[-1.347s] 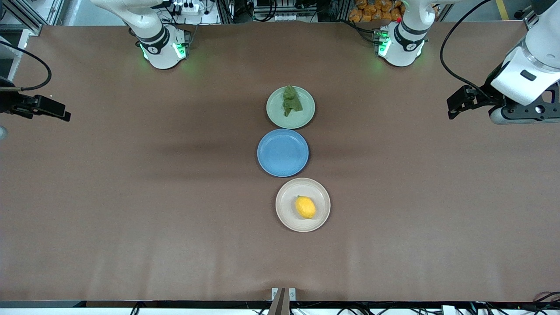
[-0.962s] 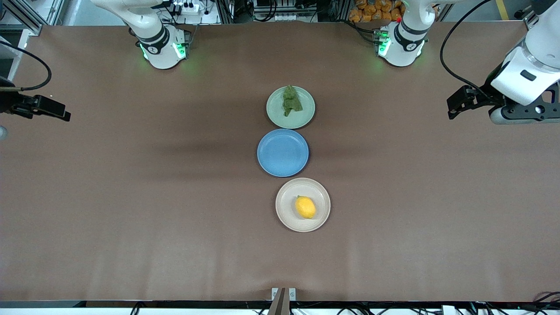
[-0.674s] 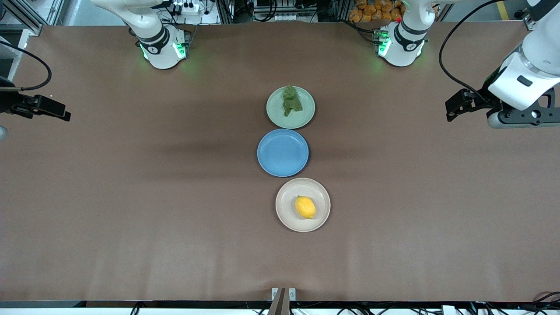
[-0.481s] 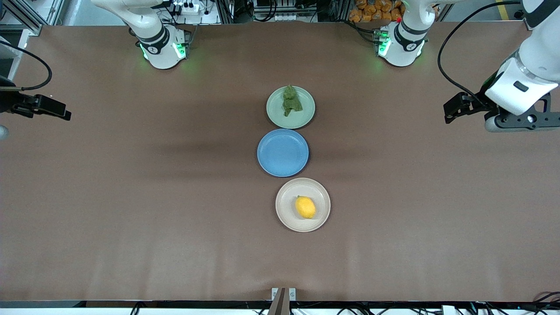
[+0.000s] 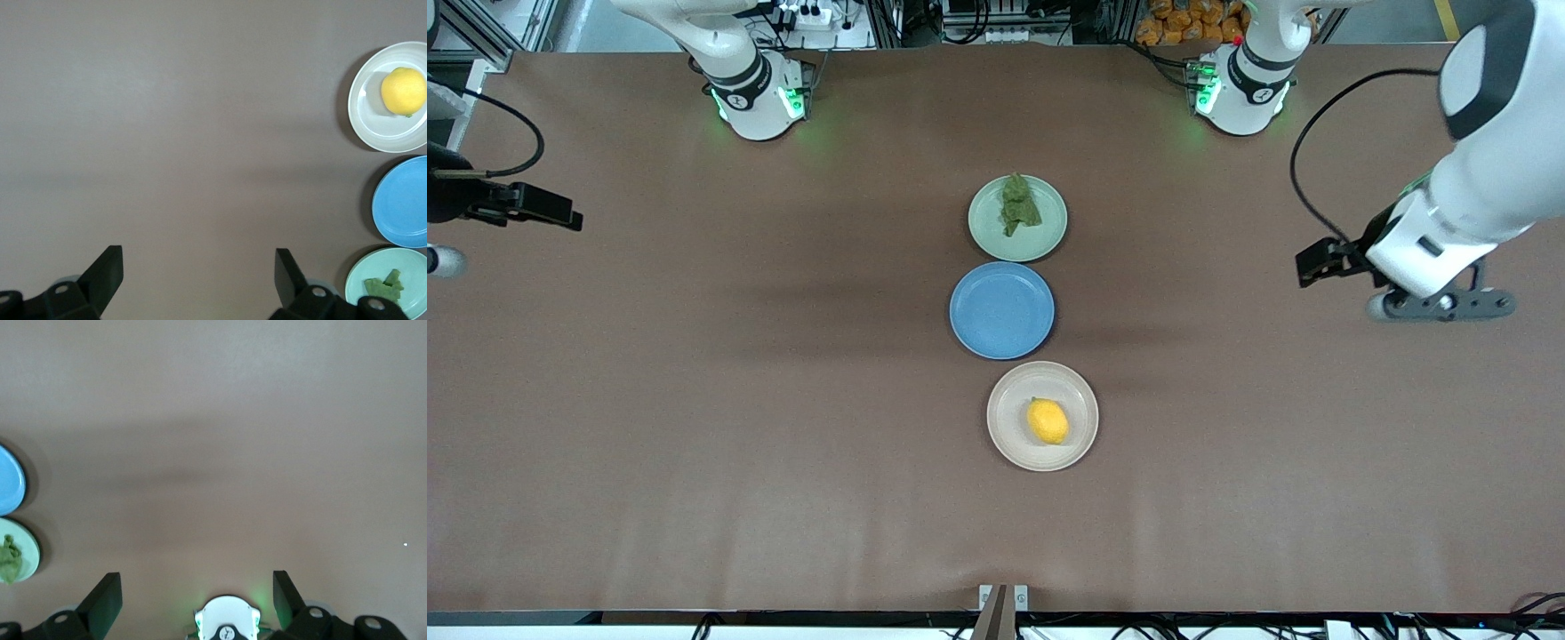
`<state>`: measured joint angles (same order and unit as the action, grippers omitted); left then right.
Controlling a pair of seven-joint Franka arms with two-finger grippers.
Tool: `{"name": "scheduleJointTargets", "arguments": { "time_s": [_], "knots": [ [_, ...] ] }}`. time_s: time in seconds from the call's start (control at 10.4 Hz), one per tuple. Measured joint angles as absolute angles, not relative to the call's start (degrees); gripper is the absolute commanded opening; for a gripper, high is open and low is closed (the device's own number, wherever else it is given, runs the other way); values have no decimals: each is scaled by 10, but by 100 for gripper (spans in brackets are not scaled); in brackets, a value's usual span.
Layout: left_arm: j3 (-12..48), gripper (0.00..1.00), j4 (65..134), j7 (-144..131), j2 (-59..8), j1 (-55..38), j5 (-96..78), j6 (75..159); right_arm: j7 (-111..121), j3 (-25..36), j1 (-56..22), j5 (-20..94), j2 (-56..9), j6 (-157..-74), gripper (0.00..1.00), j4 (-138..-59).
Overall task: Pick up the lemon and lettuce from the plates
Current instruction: 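Move the left gripper toward the lemon while the right gripper advances, then lower the left gripper onto the lemon while the right gripper nears lettuce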
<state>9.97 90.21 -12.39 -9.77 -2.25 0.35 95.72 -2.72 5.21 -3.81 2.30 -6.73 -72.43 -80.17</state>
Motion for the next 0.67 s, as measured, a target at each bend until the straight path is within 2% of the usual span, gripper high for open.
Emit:
{"name": "scheduleJointTargets", "arguments": {
  "time_s": [0.38, 0.67],
  "knots": [
    [103, 100, 900, -199, -178, -58, 1, 1040, -27, 49, -89, 42, -67, -698, 100, -802],
    [104, 100, 867, -278, -229, -82, 0, 1075, -27, 48, -106, 99, -68, -687, 100, -803]
  ]
}}
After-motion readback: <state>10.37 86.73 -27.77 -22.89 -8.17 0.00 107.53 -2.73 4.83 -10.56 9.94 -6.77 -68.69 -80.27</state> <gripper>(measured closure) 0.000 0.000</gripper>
